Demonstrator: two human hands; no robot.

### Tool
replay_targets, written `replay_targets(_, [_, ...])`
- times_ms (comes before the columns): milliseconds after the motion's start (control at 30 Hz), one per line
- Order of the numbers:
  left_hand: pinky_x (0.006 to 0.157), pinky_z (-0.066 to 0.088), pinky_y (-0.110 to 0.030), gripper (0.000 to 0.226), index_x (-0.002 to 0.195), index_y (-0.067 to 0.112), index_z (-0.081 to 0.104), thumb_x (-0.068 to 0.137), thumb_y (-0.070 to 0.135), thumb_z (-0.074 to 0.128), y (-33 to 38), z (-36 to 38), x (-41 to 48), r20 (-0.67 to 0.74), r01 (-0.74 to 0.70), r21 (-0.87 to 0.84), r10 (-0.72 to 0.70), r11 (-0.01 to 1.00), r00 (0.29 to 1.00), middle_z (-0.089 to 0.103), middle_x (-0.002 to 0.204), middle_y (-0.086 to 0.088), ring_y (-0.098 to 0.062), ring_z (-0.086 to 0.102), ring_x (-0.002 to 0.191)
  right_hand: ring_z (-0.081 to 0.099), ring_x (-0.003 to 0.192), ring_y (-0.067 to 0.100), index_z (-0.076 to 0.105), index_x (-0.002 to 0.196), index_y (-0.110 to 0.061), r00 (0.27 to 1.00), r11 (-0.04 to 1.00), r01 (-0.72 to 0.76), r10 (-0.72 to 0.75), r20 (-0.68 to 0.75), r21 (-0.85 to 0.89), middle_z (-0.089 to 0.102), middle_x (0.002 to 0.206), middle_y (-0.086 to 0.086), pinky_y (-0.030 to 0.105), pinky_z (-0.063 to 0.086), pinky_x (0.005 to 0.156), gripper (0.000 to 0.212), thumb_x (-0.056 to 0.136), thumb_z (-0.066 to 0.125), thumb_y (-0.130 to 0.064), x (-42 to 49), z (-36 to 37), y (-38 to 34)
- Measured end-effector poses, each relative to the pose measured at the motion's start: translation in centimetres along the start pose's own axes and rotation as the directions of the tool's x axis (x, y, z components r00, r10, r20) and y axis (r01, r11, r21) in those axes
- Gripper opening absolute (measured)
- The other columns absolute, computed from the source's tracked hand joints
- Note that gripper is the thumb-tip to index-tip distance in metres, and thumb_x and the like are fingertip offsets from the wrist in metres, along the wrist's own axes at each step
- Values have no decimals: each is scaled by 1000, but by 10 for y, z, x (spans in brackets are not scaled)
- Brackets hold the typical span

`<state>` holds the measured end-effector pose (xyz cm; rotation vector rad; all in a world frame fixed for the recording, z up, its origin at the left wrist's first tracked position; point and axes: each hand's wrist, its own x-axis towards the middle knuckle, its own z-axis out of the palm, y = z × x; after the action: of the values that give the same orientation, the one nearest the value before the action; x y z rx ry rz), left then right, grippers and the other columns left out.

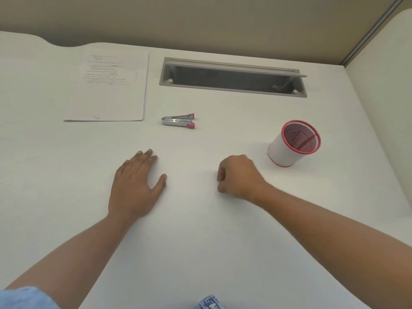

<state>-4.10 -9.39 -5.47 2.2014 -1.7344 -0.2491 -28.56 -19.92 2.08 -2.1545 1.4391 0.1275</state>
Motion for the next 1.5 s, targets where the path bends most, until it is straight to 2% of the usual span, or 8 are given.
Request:
replay_targets(100, [123, 18, -38, 63, 143, 25, 47, 90, 59, 37, 0, 0, 0, 2, -2, 2, 2, 1000, 1000, 39, 158, 10, -14, 29, 150, 58, 51, 3, 72, 66, -16, 986, 914, -121, 156, -59, 388, 66, 60, -8, 16, 43, 48, 9, 63, 77, -9, -10, -33, 14])
replay_targets(233, [122, 19, -38, 63, 143, 25, 47, 91, 58, 37, 0, -1, 0, 9, -3, 5, 3, 1000, 1000, 39, 158, 9, -14, 29, 150, 58, 50, 10, 71, 67, -9, 954, 798, -143, 269, -134, 586, 68, 60, 5, 20, 44, 51, 9, 66, 72, 0, -27, -90, 33])
replay_targets(433, [121, 21, -40, 63, 142, 24, 49, 91, 58, 39, -1, 0, 1, -1, -12, 10, 12, 1000, 1000, 42, 157, 8, -16, 32, 149, 54, 53, 14, 72, 65, -14, 889, 898, -144, 302, -345, 415, 67, 63, 4, 23, 42, 51, 12, 68, 74, -3, -42, -155, 70])
replay_targets(700, [120, 23, -40, 65, 142, 25, 50, 89, 60, 38, -1, 1, 1, -15, -7, 7, 7, 1000, 1000, 43, 156, 9, -15, 34, 148, 64, 74, 25, 78, 83, -20, 948, 978, -207, 202, -245, 5, 70, 81, 4, 21, 46, 56, 29, 78, 62, 4, -23, -151, 102])
replay_targets(867, [120, 23, -39, 65, 141, 24, 51, 88, 59, 38, 1, 0, 1, -19, -6, 6, 6, 1000, 1000, 44, 156, 9, -15, 34, 148, 65, 77, 22, 66, 69, -30, 952, 986, -158, 138, -273, -54, 68, 74, -8, 37, 58, 67, 27, 71, 62, -3, -20, -145, 101])
replay_targets(1067, [119, 24, -41, 64, 141, 24, 51, 88, 59, 38, -1, 1, 1, -11, -10, 11, 10, 1000, 1000, 43, 156, 9, -15, 34, 148, 66, 90, 17, 70, 96, -29, 973, 987, -155, 144, -180, -49, 73, 86, -11, 39, 60, 74, 46, 72, 49, 5, -17, -147, 100])
replay_targets(1300, [120, 25, -41, 64, 140, 24, 51, 88, 59, 38, -1, 1, 3, -22, -16, 17, 17, 1000, 1000, 44, 155, 8, -16, 36, 147, 67, 84, 19, 67, 81, -31, 972, 989, -132, 117, -201, -62, 72, 85, -6, 39, 60, 74, 28, 75, 58, -5, -17, -146, 103])
replay_targets(1500, [120, 24, -41, 64, 141, 23, 51, 89, 58, 39, 1, 1, 1, -22, -14, 19, 15, 1000, 1000, 44, 156, 8, -16, 35, 147, 62, 81, 14, 73, 86, -22, 952, 997, -53, 65, -299, 49, 68, 82, -9, 19, 45, 62, 14, 85, 63, -14, -27, -139, 78])
